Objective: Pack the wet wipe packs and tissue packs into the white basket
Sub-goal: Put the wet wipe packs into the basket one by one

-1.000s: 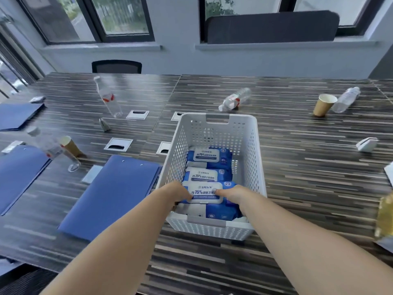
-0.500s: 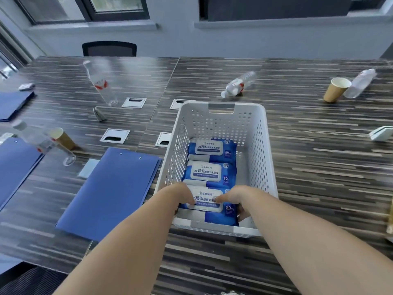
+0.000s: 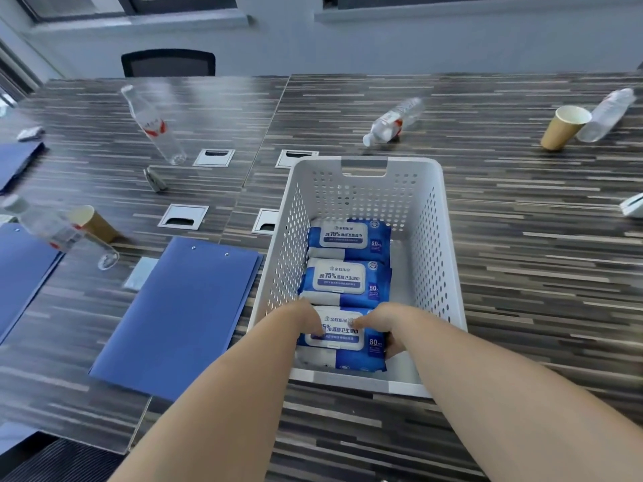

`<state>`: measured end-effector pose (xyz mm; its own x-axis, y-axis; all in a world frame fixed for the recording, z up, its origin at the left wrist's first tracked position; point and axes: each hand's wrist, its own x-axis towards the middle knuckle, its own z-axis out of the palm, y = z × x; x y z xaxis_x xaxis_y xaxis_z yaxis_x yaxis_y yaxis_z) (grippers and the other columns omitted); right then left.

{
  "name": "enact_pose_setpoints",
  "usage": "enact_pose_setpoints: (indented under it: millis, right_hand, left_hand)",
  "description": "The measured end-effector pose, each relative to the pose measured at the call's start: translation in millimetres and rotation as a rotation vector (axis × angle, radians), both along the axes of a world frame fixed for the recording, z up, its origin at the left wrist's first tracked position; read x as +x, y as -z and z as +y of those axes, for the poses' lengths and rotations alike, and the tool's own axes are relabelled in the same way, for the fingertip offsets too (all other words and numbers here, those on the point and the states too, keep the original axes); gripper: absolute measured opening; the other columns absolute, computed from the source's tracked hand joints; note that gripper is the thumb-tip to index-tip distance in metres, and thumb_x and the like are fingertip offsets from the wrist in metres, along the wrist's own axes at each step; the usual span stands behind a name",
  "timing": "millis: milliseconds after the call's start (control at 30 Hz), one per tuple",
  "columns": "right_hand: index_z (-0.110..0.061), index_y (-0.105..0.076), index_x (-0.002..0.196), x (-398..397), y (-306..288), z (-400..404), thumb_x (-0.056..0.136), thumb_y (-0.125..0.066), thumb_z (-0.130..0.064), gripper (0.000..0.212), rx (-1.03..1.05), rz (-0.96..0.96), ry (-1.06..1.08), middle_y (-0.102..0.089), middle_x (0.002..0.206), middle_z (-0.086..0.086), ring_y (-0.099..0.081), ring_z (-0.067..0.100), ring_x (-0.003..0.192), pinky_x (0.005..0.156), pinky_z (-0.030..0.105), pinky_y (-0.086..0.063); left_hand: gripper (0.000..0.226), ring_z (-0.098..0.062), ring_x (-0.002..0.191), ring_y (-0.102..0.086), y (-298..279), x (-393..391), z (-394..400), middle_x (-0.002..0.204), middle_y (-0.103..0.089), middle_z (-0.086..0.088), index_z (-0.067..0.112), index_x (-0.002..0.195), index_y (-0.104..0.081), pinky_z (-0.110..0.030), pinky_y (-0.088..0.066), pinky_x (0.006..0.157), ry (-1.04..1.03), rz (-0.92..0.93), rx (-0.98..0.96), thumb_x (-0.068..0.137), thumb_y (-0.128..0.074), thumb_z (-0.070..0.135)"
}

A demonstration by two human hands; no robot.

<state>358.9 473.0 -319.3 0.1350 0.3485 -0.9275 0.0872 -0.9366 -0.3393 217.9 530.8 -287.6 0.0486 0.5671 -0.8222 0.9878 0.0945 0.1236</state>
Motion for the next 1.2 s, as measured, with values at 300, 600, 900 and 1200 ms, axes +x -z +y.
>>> enact_pose_setpoints:
  millis: [300, 600, 900, 1200]
  right_hand:
    - [-0.010, -0.044, 0.122, 3.0, -5.9, 1.8, 0.082, -0.070, -0.035, 0.053, 0.031, -0.017, -0.014, -0.054, 0.134, 0.015, -0.056, 0.033, 0.118, 0.103, 0.048, -0.044]
    - [-0.010, -0.042, 0.136, 0.6, -35.1, -2.5, 0.092, -0.056, -0.036, 0.053, 0.149, -0.094, 0.001, -0.049, 0.140, 0.013, -0.050, 0.031, 0.125, 0.102, 0.041, -0.043]
    - [-0.025, -0.057, 0.092, 22.7, -103.9, -18.6, 0.091, -0.058, -0.029, 0.004, 0.641, 0.143, 0.455, -0.061, 0.115, 0.005, -0.058, 0.019, 0.112, 0.103, 0.044, -0.045]
    - [-0.027, -0.058, 0.114, 72.4, -143.4, -113.8, 0.090, -0.060, -0.018, 0.025, 0.902, 0.055, 0.395, -0.063, 0.123, 0.008, -0.059, 0.018, 0.116, 0.102, 0.045, -0.046]
  left_hand:
    - [0.062, -0.028, 0.126, -0.051, -0.5, -0.4, 0.4, 0.139, -0.052, -0.009, 0.011, 0.139, -0.042, -0.043, -0.043, 0.105, -0.222, -0.145, -0.050, 0.087, -0.061, 0.041]
    - [0.050, -0.026, 0.117, -0.055, -28.5, 0.4, -7.0, 0.128, -0.059, -0.008, 0.013, 0.132, -0.049, -0.035, -0.045, 0.097, -0.252, -0.245, 0.083, 0.090, -0.055, 0.039]
    - [0.042, -0.013, 0.102, -0.056, -74.9, 23.9, -35.6, 0.126, -0.061, 0.002, 0.015, 0.134, -0.053, -0.026, -0.046, 0.084, -0.385, -0.810, 0.331, 0.094, -0.056, 0.026]
    - [0.032, 0.001, 0.095, -0.060, -93.5, 59.5, -83.6, 0.106, -0.064, 0.014, 0.026, 0.123, -0.056, -0.016, -0.048, 0.071, -0.338, -1.034, 0.316, 0.091, -0.061, 0.026]
